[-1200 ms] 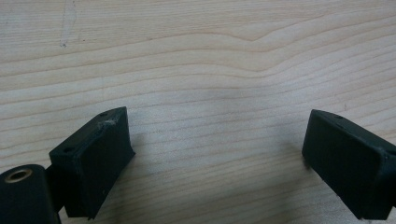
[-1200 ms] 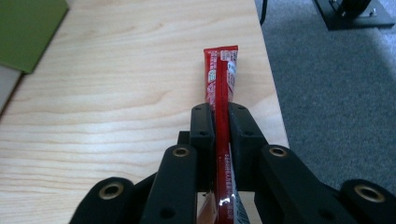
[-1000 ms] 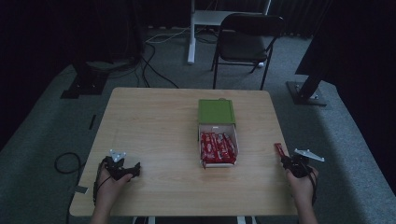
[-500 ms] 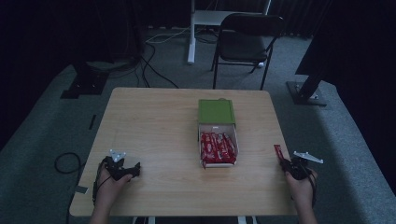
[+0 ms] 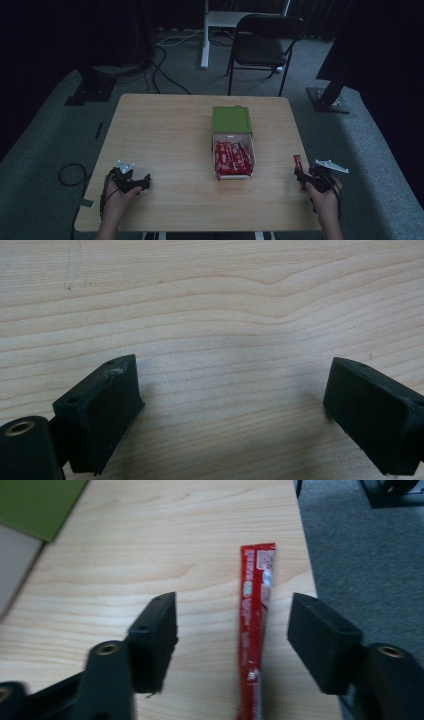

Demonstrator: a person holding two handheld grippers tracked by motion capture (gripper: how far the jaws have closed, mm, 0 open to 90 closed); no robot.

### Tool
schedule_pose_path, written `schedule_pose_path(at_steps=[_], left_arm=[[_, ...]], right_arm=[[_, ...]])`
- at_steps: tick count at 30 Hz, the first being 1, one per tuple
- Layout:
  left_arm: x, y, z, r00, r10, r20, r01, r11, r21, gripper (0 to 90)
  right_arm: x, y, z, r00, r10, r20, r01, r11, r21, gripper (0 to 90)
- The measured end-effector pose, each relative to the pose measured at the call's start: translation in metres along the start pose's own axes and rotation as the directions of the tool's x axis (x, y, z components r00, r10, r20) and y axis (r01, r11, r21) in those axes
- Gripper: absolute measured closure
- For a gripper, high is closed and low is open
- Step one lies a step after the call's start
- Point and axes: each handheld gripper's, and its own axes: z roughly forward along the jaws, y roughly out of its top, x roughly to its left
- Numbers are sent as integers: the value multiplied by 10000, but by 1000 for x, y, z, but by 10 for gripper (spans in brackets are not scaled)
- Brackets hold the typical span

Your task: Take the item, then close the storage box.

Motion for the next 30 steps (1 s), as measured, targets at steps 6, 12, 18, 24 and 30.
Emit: schedule_pose_path(at_steps=[6,12,18,24,30], left_arm=[[0,0,0,10000,2,2,-2,10000,5,90],[-2,0,0,9990,334,296,-335,9994,33,91],[-13,5,-1,9950,488,870,-470,9986,-222,91],[-37,21,-8,9805,1188,1567,-1084,9914,-733,91],[-60,27,-9,9558,1806,2320,-1627,9822,-942,91]], right_arm=[[4,4,1,9979,84,-636,-93,9999,-138,234],[14,9,-2,9914,-491,-1211,462,9986,-268,182],[25,13,-3,9800,-977,-1734,929,9950,-357,140],[42,15,1,9594,-1456,-2416,1396,9893,-416,141],[57,16,4,9334,-2023,-2965,1939,9793,-577,141]])
